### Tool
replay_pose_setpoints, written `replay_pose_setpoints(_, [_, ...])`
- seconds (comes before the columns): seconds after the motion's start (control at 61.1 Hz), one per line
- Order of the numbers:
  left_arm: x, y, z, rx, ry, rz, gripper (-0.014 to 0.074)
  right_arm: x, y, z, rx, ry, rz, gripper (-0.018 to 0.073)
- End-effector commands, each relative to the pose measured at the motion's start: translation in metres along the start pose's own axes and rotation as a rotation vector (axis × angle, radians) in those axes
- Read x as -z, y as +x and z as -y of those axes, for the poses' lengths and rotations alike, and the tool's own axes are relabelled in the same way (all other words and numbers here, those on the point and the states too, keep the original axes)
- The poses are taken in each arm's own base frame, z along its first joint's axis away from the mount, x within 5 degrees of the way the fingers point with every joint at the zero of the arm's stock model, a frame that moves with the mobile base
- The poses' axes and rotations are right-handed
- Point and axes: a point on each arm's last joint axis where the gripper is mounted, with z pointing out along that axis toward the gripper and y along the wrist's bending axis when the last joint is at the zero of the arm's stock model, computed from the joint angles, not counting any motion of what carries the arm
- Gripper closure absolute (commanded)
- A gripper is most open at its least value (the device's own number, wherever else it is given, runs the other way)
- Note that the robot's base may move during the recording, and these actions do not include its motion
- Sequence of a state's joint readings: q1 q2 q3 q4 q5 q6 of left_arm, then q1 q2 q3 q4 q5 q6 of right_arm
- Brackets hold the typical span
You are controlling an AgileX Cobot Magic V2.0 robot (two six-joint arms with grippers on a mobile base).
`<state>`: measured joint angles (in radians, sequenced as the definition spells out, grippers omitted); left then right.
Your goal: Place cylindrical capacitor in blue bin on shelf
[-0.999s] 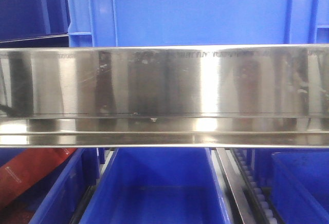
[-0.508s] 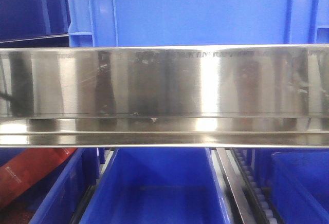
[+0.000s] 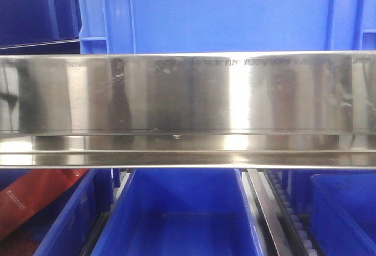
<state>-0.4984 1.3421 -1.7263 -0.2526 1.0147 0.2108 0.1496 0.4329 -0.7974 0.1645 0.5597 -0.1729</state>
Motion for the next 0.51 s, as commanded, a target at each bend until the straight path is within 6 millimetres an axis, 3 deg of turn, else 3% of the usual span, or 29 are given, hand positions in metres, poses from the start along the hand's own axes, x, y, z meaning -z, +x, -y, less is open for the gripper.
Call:
replay_pose_setpoints(0.0, [0.025, 0.015, -0.004, 0.04, -0.038, 0.013, 0.0708, 0.002, -0.004, 0.0, 0.003, 0.002, 0.028, 0.064])
replay_pose_setpoints(0.164, [0.072, 0.058, -0.006, 0.102, -0.134, 0.073, 0.0708, 0.002, -0.003, 0.0, 0.003, 0.0, 0.017, 0.064])
replay_pose_setpoints(0.344, [0.117, 0.109, 0.006, 0.12, -0.241, 0.188, 0.0708, 0.001, -0.003, 0.0, 0.003, 0.001, 0.02, 0.064])
replay_pose_setpoints(0.491, [0.138, 0.156, 0.019, 0.116, -0.304, 0.241, 0.0708, -0.004, -0.007, 0.001, 0.002, 0.001, 0.013, 0.064])
